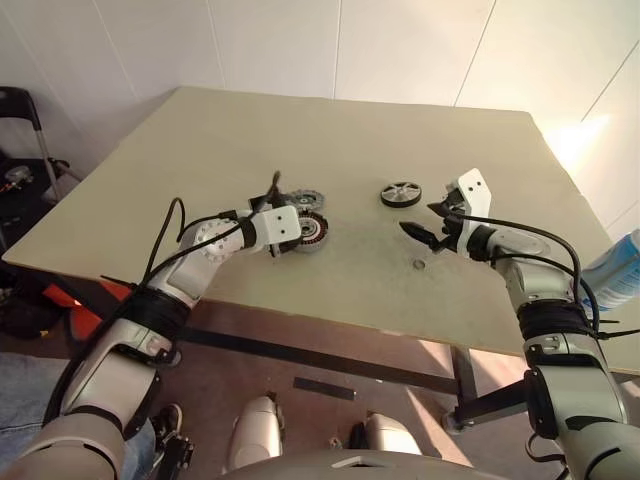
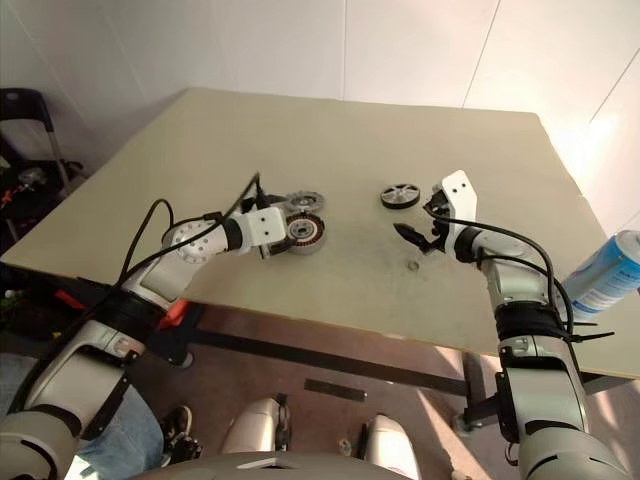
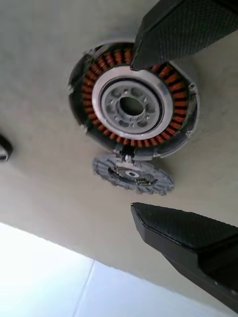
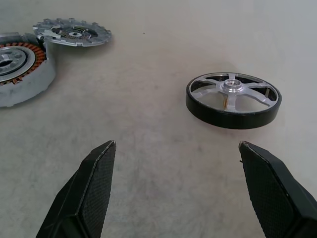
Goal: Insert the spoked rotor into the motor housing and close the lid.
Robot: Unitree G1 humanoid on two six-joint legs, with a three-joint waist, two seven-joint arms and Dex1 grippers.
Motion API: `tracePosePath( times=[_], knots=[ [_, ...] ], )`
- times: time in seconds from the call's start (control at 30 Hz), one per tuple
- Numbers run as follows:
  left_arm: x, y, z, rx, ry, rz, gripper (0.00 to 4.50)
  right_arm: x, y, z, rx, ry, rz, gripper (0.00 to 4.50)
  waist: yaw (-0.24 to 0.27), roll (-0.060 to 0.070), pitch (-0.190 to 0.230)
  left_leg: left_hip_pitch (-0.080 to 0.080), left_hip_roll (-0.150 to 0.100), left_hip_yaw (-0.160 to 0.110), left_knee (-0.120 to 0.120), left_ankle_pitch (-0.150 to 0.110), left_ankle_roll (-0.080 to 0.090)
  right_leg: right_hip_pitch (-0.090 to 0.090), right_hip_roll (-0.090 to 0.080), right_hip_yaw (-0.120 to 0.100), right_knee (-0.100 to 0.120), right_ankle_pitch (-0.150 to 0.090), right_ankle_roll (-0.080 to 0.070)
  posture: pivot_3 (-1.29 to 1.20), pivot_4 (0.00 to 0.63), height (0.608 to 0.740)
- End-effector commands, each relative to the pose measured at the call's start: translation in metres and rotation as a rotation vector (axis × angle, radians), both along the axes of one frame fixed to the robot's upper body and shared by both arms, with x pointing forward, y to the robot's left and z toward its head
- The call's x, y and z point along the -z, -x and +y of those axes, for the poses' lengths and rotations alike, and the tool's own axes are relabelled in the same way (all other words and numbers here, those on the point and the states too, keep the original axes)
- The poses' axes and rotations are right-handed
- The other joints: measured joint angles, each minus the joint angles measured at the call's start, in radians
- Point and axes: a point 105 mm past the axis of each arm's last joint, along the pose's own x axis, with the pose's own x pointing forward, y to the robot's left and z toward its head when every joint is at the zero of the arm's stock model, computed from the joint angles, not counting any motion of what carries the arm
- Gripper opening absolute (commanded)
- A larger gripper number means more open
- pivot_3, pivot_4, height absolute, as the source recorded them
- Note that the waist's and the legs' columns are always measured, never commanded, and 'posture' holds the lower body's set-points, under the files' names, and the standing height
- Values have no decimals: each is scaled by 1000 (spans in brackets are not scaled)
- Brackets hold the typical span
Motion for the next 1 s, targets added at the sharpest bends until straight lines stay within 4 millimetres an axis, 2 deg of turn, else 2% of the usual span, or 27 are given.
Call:
tracePosePath(
  times=[0.03, 0.2, 0.33, 0.43, 0.5, 0.57, 0.63, 0.77, 1.0],
  knots=[
    [1, -2, 1, 63, -156, -54, 4487, -21, -4, 1, -26, 15, -66, 4500, 0, 0, 0, 0, 0, 0, 0, 0, 0, 0, 0, 0, 0, 0, 0, 0, 0, 740],
    [23, 1, 8, 93, -313, -37, 4487, -20, -1, 0, -39, 30, -50, 4500, 0, 3, -2, 1, 0, 0, 0, 0, 0, 1, 0, 0, 0, 0, 0, 0, 0, 740],
    [34, 6, 7, 115, -358, -21, 4487, -20, -1, -1, -39, 34, -48, 4500, 0, 7, -5, 3, 0, 0, 0, 0, -1, 2, 0, 0, 1, 0, 0, 0, 0, 740],
    [40, 19, 2, 134, -317, 7, 4487, -20, -1, 0, -40, 34, -48, 4500, -3, 9, -6, 8, 1, 0, 0, 0, -1, 8, 0, 0, 1, 0, 0, 0, 0, 740],
    [49, 37, 1, 157, -276, 62, 4487, -20, -1, 0, -38, 31, -46, 4500, -10, 10, -7, 12, 1, 0, -1, 0, 0, 11, 0, 0, -1, 0, 0, 0, 0, 740],
    [52, 56, -5, 144, -159, 129, 4487, -17, 0, 2, -41, 26, -42, 4500, -11, 11, -8, 14, 0, 1, -2, -1, 1, 13, 0, 1, -2, -1, 0, 0, 0, 740],
    [49, 64, -6, 104, -75, 158, 4487, -14, 1, 5, -42, 18, -38, 4500, -10, 13, -9, 16, 0, 2, -2, -2, 2, 15, 0, 1, -2, -2, -1, 0, 0, 740],
    [47, 66, -4, 69, -82, 143, 4487, -10, 0, 10, -49, 10, -32, 4500, -6, 12, -8, 17, 2, 3, -2, -2, 2, 16, 0, 0, -2, -2, 0, 0, 0, 740],
    [44, 50, 6, 26, -147, 80, 4487, -12, -4, 15, -59, 3, -38, 4500, -8, 12, -8, 18, 1, 3, -2, -1, 1, 16, -1, 0, -2, -2, 0, 0, 0, 740]
  ],
)
